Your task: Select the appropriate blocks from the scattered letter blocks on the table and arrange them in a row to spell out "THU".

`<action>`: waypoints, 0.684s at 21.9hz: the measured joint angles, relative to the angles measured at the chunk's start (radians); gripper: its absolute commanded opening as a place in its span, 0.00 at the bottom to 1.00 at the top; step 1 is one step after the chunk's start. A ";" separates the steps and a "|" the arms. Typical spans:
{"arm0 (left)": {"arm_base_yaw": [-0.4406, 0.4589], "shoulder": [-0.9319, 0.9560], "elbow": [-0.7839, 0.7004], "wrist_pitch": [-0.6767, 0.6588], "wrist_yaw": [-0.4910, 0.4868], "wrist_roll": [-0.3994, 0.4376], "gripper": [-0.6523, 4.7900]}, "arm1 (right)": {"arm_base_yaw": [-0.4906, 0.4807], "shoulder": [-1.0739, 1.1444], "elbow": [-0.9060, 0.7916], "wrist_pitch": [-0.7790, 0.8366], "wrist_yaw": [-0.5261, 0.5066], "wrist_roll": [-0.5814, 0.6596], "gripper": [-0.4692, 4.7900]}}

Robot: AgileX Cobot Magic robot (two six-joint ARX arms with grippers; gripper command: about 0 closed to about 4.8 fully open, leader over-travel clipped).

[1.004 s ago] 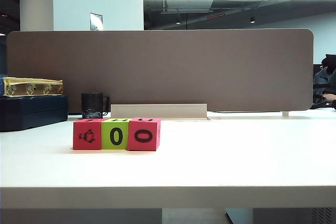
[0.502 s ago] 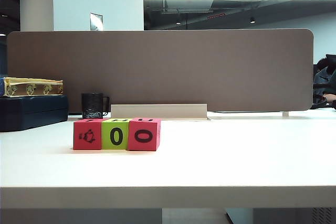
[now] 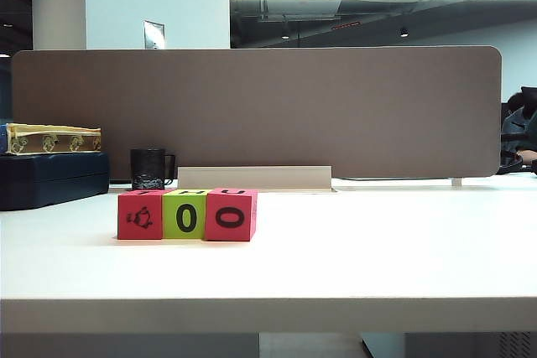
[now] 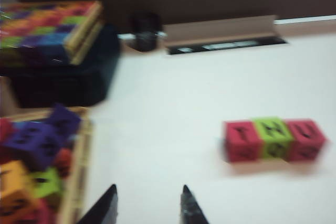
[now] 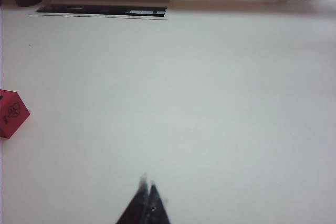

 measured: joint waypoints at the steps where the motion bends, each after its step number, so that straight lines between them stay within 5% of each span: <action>1: 0.038 -0.014 -0.013 0.023 -0.003 0.003 0.39 | 0.000 0.000 0.000 0.000 0.000 0.000 0.09; 3: 0.159 -0.065 -0.122 0.140 -0.006 -0.004 0.39 | 0.000 0.000 0.000 0.000 0.000 0.000 0.09; 7: 0.346 -0.114 -0.418 0.452 0.154 -0.052 0.39 | 0.000 -0.002 0.000 -0.002 0.000 0.000 0.09; 15: 0.355 -0.118 -0.608 0.629 0.215 -0.091 0.39 | 0.000 -0.012 0.000 -0.007 0.000 0.000 0.09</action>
